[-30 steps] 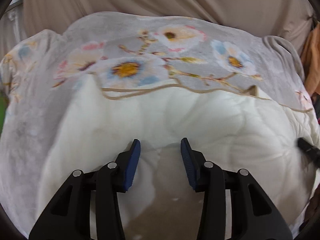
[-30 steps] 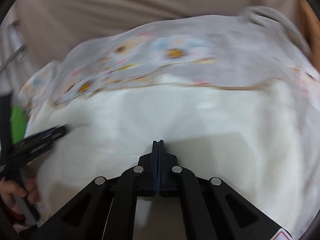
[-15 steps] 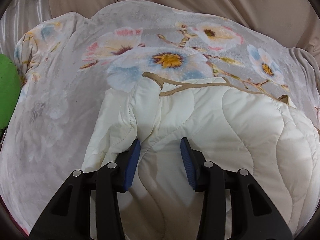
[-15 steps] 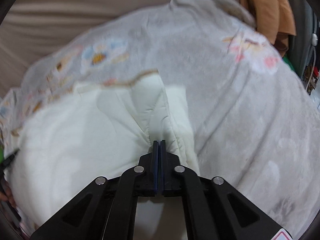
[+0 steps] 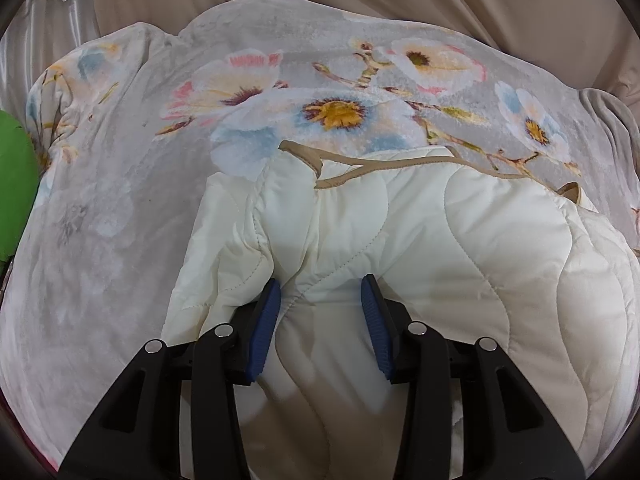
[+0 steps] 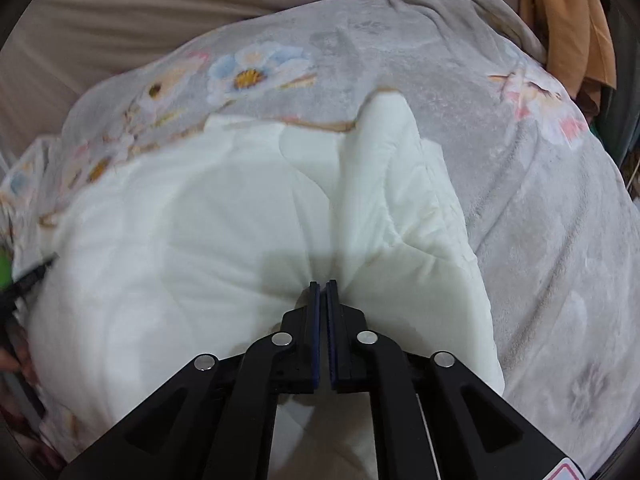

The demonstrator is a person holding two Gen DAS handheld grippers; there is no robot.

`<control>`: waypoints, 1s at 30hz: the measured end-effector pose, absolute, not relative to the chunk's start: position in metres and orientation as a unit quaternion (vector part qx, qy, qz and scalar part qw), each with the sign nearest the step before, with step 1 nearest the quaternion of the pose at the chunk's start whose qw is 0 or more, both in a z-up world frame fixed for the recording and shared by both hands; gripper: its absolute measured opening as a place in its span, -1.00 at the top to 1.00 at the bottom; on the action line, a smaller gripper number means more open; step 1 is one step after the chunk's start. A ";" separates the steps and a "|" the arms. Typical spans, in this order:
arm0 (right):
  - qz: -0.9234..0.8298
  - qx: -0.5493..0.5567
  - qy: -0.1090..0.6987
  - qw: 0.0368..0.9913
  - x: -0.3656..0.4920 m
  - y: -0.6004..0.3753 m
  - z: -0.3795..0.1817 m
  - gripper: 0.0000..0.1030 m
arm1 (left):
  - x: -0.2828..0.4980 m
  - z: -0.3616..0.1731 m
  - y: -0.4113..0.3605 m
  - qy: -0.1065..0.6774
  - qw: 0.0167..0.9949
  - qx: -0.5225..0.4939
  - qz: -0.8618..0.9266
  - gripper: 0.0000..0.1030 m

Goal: Fold large clothes

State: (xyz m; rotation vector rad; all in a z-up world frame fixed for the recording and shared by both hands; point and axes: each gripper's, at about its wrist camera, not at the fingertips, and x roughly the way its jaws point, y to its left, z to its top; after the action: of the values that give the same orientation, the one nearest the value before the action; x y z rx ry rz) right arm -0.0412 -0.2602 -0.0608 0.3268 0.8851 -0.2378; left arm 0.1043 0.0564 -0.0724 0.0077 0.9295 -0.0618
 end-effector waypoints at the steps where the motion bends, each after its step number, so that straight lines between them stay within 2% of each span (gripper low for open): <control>1: -0.104 0.149 0.414 0.892 -0.044 -0.252 -0.049 0.88 | 0.104 -0.073 0.056 0.448 0.894 0.004 -0.031 0.21; 4: -0.062 0.136 0.414 0.898 -0.043 -0.224 -0.039 0.88 | 0.104 -0.073 0.056 0.446 0.894 0.006 -0.032 0.21; 9: -0.042 0.103 0.458 0.882 -0.024 -0.181 -0.078 0.88 | 0.105 -0.071 0.058 0.451 0.891 -0.009 -0.041 0.21; 14: -0.004 0.112 0.427 0.897 -0.014 -0.161 -0.036 0.88 | 0.095 -0.039 0.101 0.451 0.881 -0.123 -0.072 0.18; 16: 0.022 0.103 0.427 0.898 -0.001 -0.143 -0.028 0.88 | 0.089 -0.031 0.122 0.445 0.879 -0.158 -0.062 -0.14; 23: 0.060 0.102 0.481 0.869 0.056 -0.102 -0.066 0.88 | 0.094 -0.059 0.169 0.490 0.841 -0.225 -0.035 -0.32; 27: 0.052 0.086 0.498 0.861 0.069 -0.093 -0.087 0.92 | 0.097 -0.084 0.168 0.523 0.809 -0.264 -0.058 -0.66; 30: 0.051 0.082 0.496 0.863 0.071 -0.092 -0.096 0.92 | 0.101 -0.102 0.161 0.540 0.793 -0.273 -0.067 -0.82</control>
State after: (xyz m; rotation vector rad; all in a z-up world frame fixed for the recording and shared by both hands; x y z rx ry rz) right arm 0.0706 -0.0917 -0.0957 0.1729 1.0392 0.1065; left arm 0.1008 0.1612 -0.1017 -0.5870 1.1613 -0.1438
